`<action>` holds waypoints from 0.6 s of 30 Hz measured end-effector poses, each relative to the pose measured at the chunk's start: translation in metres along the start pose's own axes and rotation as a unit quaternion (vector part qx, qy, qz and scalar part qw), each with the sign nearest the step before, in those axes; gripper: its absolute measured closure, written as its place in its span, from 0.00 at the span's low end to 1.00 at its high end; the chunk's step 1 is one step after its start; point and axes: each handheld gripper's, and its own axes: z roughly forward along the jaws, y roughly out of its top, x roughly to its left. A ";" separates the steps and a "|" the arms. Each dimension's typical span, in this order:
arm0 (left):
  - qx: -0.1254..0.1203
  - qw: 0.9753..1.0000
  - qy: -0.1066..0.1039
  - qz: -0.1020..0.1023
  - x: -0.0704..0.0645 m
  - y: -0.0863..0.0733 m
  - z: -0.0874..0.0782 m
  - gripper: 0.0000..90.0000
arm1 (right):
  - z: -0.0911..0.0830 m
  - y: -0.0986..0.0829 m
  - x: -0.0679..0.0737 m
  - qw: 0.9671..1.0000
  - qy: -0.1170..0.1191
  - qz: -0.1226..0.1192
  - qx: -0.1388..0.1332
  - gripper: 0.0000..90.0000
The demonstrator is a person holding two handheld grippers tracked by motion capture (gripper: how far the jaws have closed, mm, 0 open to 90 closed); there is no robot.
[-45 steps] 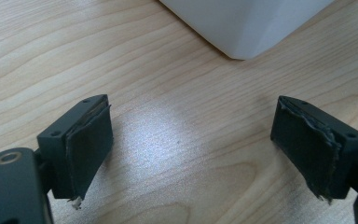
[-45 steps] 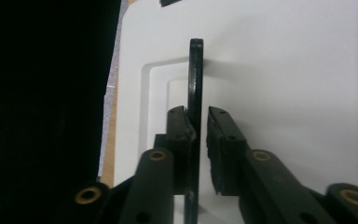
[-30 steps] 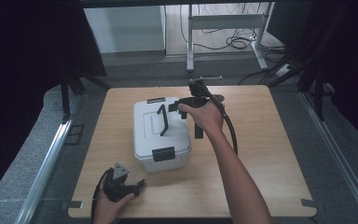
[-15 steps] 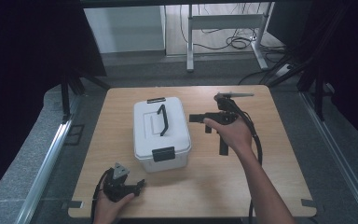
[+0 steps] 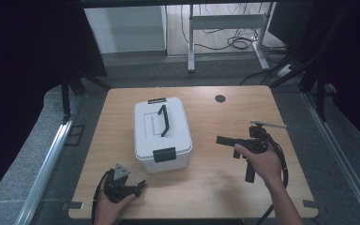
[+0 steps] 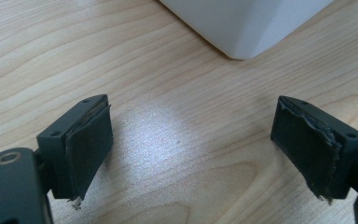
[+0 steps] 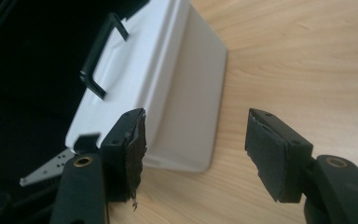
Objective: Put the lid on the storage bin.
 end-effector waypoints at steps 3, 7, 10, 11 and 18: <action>0.000 1.000 0.000 0.000 0.000 0.000 0.000 0.14 | -0.005 -0.014 -0.013 1.000 -0.005 0.005 0.003 0.41; 0.000 1.000 0.000 -0.001 0.000 0.000 0.000 0.14 | -0.007 -0.035 -0.032 1.000 -0.009 0.019 0.008 0.41; 0.000 1.000 -0.001 -0.001 0.000 0.000 0.000 0.14 | -0.007 -0.047 -0.046 0.999 -0.016 0.031 0.014 0.41; 0.001 1.000 -0.001 0.000 0.000 0.000 0.000 0.14 | -0.008 -0.049 -0.049 0.999 -0.020 0.032 0.019 0.41; 0.001 1.000 -0.001 0.001 0.001 0.001 0.001 0.14 | -0.009 -0.055 -0.051 0.999 -0.012 0.037 0.018 0.40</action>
